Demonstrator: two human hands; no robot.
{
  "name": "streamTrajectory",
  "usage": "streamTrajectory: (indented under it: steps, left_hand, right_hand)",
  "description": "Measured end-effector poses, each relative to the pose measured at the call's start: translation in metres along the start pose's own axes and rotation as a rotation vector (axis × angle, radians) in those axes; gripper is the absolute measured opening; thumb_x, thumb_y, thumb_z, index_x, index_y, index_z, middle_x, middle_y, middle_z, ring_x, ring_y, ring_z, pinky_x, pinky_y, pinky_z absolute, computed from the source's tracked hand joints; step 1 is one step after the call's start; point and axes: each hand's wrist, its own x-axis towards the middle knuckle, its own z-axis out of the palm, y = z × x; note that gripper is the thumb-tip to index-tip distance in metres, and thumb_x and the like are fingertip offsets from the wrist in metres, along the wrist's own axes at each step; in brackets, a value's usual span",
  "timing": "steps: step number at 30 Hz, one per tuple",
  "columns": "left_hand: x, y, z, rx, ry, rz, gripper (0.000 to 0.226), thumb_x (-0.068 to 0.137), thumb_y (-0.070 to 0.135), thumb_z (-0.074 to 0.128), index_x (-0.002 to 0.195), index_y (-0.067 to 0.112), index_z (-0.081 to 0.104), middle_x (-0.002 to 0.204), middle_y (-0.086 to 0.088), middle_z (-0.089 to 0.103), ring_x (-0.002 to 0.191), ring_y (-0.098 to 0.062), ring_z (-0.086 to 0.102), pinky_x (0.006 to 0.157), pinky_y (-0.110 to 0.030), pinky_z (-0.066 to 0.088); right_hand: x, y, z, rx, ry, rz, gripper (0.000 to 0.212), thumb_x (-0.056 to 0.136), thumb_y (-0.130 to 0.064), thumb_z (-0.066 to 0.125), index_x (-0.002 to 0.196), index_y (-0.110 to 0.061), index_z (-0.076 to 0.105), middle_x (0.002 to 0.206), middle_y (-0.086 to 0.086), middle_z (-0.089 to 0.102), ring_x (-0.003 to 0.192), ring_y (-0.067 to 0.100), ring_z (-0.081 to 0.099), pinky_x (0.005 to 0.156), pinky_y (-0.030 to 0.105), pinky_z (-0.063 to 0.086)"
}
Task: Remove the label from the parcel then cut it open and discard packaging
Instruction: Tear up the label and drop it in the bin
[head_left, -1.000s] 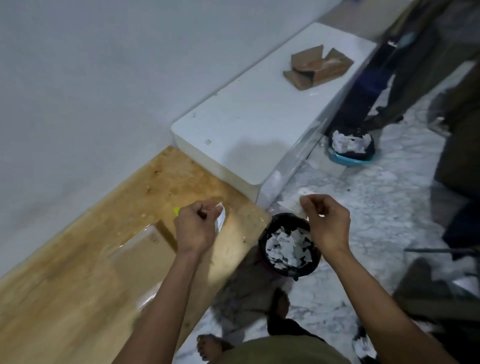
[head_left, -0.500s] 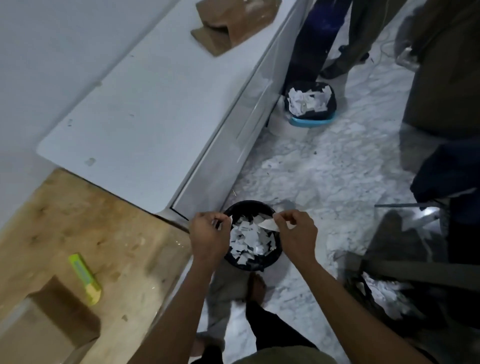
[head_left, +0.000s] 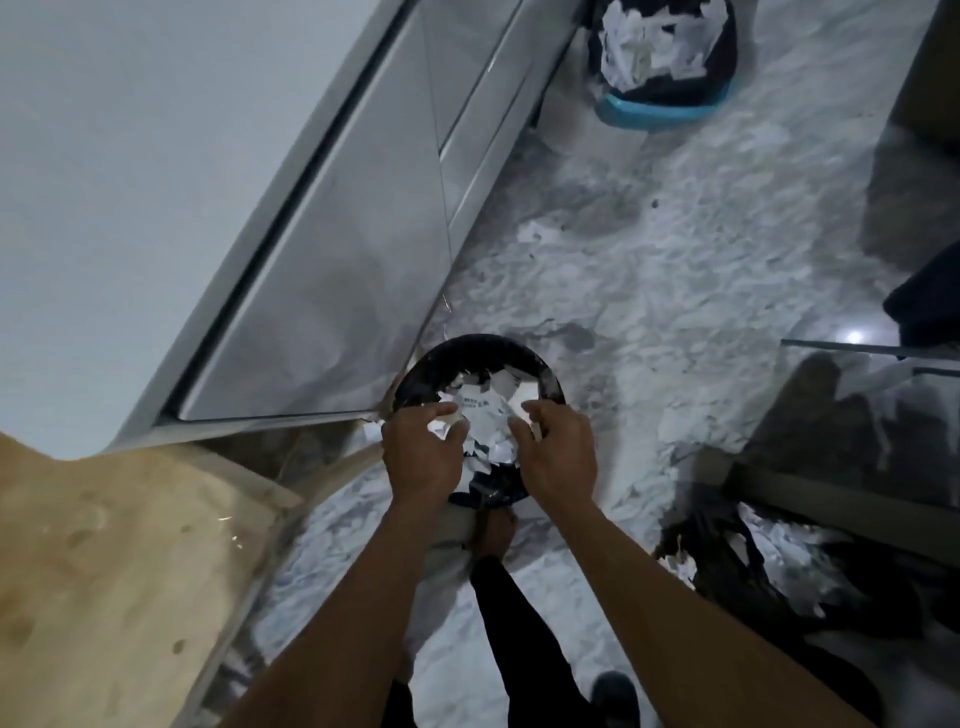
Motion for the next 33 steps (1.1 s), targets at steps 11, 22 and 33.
streamTrajectory:
  steps: [11,22,33]
  left_hand:
    - [-0.014,0.014,-0.027,-0.096,-0.027,-0.053,0.03,0.081,0.026,0.077,0.11,0.018,0.076,0.107,-0.004,0.075,0.101,-0.022,0.07,0.094,-0.044,0.055]
    - [-0.092,0.08,-0.132,-0.169,0.13,0.07,0.031,0.088,0.022,0.071,0.117,0.01,0.072,0.116,-0.008,0.072,0.107,-0.019,0.065,0.096,-0.031,0.05]
    - [-0.208,0.025,-0.253,-0.343,0.335,0.171,0.031,0.088,0.028,0.073,0.117,0.017,0.073,0.115,0.0,0.072,0.107,-0.013,0.066,0.086,-0.024,0.052]
  right_hand:
    - [-0.007,-0.014,-0.023,0.047,-0.071,0.008,0.029,0.09,-0.026,0.068,0.113,-0.01,0.07,0.105,0.009,0.072,0.099,0.023,0.066,0.081,0.026,0.048]
    - [-0.063,-0.107,-0.095,0.17,-0.063,-0.086,0.032,0.093,-0.029,0.064,0.121,-0.013,0.066,0.116,0.004,0.069,0.107,0.017,0.063,0.086,0.02,0.042]
    - [-0.197,-0.189,-0.107,0.311,-0.109,-0.306,0.034,0.093,-0.029,0.064,0.126,-0.021,0.064,0.114,0.0,0.068,0.101,0.014,0.063,0.085,0.023,0.045]
